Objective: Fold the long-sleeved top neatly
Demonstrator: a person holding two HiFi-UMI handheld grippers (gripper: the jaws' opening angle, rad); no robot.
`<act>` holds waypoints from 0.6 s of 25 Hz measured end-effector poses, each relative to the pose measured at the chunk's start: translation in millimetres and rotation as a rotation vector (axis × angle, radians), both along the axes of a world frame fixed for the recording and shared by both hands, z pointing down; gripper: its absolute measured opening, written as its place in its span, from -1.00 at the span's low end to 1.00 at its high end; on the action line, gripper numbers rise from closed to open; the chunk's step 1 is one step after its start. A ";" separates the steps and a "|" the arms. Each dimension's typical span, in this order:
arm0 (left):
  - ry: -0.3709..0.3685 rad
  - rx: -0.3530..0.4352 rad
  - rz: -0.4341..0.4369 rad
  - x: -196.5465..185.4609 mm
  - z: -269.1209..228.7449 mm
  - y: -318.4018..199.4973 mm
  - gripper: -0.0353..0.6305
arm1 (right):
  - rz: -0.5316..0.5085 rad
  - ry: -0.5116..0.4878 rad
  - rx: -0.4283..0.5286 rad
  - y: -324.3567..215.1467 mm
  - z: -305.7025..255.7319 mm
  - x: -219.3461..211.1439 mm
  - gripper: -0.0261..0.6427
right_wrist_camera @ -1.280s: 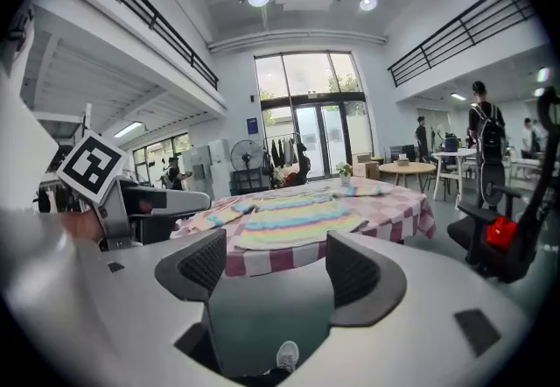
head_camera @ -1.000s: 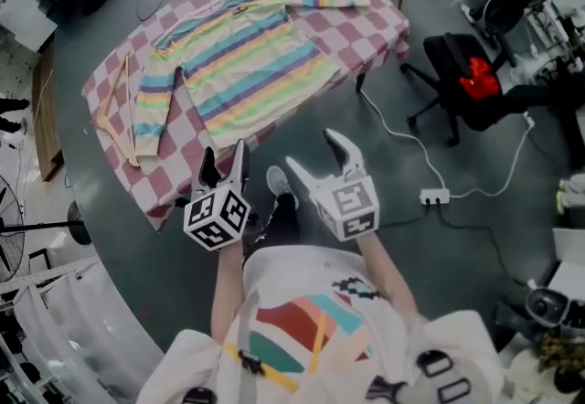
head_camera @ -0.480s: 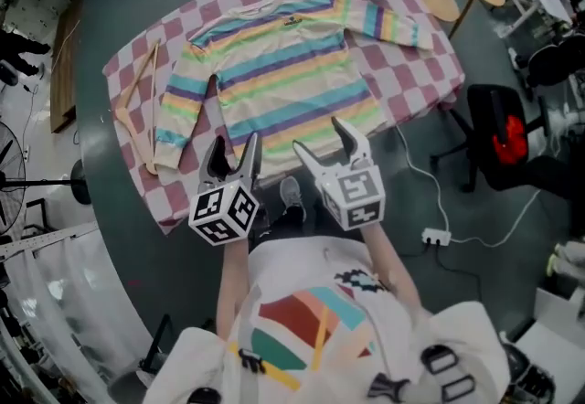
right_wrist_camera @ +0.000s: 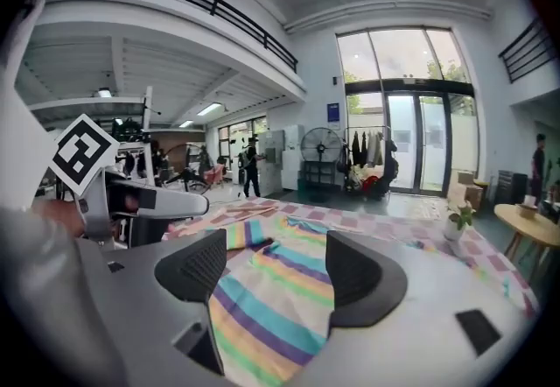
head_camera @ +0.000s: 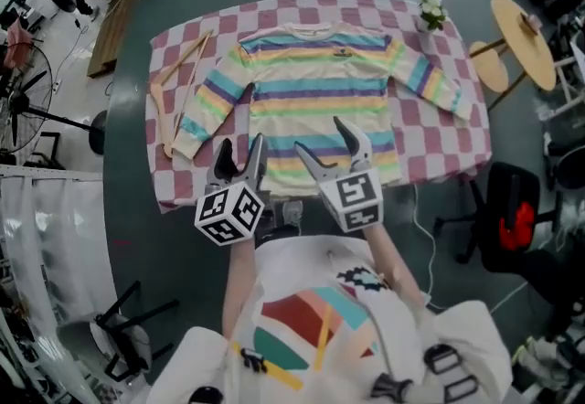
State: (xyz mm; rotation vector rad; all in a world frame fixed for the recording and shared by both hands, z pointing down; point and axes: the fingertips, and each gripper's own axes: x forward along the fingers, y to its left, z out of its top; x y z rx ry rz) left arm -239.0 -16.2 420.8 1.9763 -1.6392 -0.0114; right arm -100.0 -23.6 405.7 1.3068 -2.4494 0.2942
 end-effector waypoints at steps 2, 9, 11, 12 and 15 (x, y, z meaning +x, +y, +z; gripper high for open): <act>0.000 -0.011 -0.059 -1.3 -1.5 1.6 0.04 | -0.080 -0.007 -0.004 -5.6 -5.8 -5.7 0.11; 0.023 -0.013 -0.259 -18.2 -7.7 7.9 0.04 | -0.336 -0.015 0.006 -18.9 -16.5 -37.6 0.11; 0.028 -0.002 -0.325 -27.6 -10.9 13.2 0.04 | -0.400 -0.018 0.004 -19.0 -17.8 -48.8 0.11; 0.039 0.006 -0.361 -32.8 -12.8 17.7 0.04 | -0.430 -0.021 0.001 -17.9 -18.2 -54.6 0.11; 0.139 0.040 -0.508 -53.3 -14.5 36.1 0.04 | -0.515 -0.032 -0.012 -12.7 -18.5 -72.5 0.11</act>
